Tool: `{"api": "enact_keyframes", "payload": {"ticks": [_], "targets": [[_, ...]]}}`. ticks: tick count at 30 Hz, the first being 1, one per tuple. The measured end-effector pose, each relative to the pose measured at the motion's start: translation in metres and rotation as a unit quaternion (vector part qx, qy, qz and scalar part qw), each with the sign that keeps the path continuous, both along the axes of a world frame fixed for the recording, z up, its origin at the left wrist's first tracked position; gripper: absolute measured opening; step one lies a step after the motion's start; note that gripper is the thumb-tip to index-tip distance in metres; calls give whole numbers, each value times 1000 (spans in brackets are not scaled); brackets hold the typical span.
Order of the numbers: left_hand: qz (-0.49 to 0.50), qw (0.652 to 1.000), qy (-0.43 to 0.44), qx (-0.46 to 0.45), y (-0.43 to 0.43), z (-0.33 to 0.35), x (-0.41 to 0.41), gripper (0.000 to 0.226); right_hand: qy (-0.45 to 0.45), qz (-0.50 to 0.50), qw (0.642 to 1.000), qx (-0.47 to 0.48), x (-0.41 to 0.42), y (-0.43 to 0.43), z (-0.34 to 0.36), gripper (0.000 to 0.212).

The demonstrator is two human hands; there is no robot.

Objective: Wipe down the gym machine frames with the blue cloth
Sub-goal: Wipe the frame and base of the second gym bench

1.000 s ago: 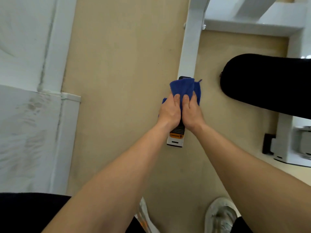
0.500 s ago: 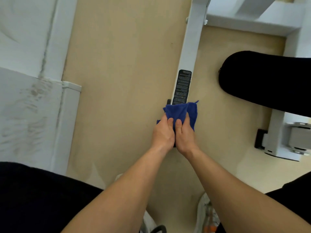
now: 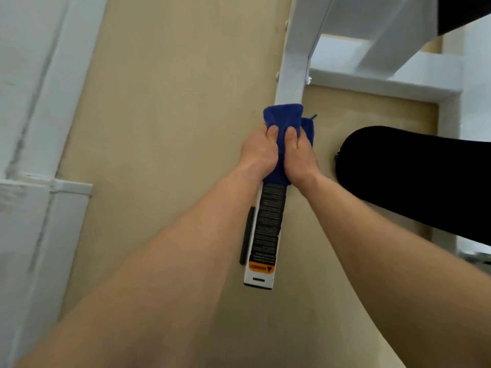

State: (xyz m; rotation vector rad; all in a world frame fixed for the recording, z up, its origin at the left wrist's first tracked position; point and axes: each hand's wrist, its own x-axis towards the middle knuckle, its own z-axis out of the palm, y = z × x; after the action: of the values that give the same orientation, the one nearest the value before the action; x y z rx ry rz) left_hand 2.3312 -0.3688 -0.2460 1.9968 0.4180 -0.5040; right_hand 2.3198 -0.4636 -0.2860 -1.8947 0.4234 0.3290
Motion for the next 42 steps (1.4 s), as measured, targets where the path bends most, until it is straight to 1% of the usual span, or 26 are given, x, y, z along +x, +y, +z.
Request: {"api": "enact_keyframes", "payload": {"ticks": [3,6,8,10,13,15,17,20,24,26,28,30,32,34,35,36,37,39,40,42], "targets": [[-17,1000,-9,10,-5,-1,36,36,-5,-3,1000,4,36,-6,1,40],[-12,1000,-26,-10,-9,1,44,34,-3,-11,1000,12,47,-5,6,39],[-4,999,-35,-24,-7,3,26,31,-8,4,1000,2,29,-4,7,40],[-19,999,-33,-27,-2,1,0,28,-29,34,999,-14,-1,-4,2,43],[-14,999,-19,-49,5,2,-20,19,-21,37,999,9,-23,-4,0,38],[3,999,-17,-49,1,2,-7,19,-15,28,999,21,-8,-5,2,35],[26,999,-24,-38,-6,0,17,24,-17,15,1000,22,16,-6,5,35],[22,999,-30,-7,-18,-2,58,27,-15,7,1000,15,55,-9,10,39],[2,999,-40,35,-24,-1,95,33,24,9,999,-21,87,-15,17,47],[16,999,-37,11,-21,-5,102,32,36,1,998,-50,90,-16,20,45],[31,998,-49,-14,-18,-9,98,28,11,-22,996,-89,83,-16,23,37],[32,996,-82,2,-15,-10,91,24,-42,-59,994,-83,74,-14,24,26],[50,990,-131,11,-15,-10,88,18,-82,-70,991,-80,68,-15,27,20],[57,986,-158,11,-16,-9,95,18,-97,-56,989,-99,72,-18,27,21],[46,986,-159,14,-18,-8,101,18,-100,-43,988,-113,77,-19,26,23],[29,987,-156,19,-20,-9,107,18,-105,-23,983,-146,83,-20,26,24],[17,988,-152,23,-21,-9,115,18,-112,-1,974,-198,91,-22,26,26],[9,989,-143,26,-23,-11,131,20,-117,21,944,-308,110,-27,27,31],[10,990,-138,23,-23,-13,137,21,-112,18,934,-339,120,-30,30,32],[10,991,-133,1,-21,-18,144,22,-100,4,932,-348,136,-36,34,32]]}}
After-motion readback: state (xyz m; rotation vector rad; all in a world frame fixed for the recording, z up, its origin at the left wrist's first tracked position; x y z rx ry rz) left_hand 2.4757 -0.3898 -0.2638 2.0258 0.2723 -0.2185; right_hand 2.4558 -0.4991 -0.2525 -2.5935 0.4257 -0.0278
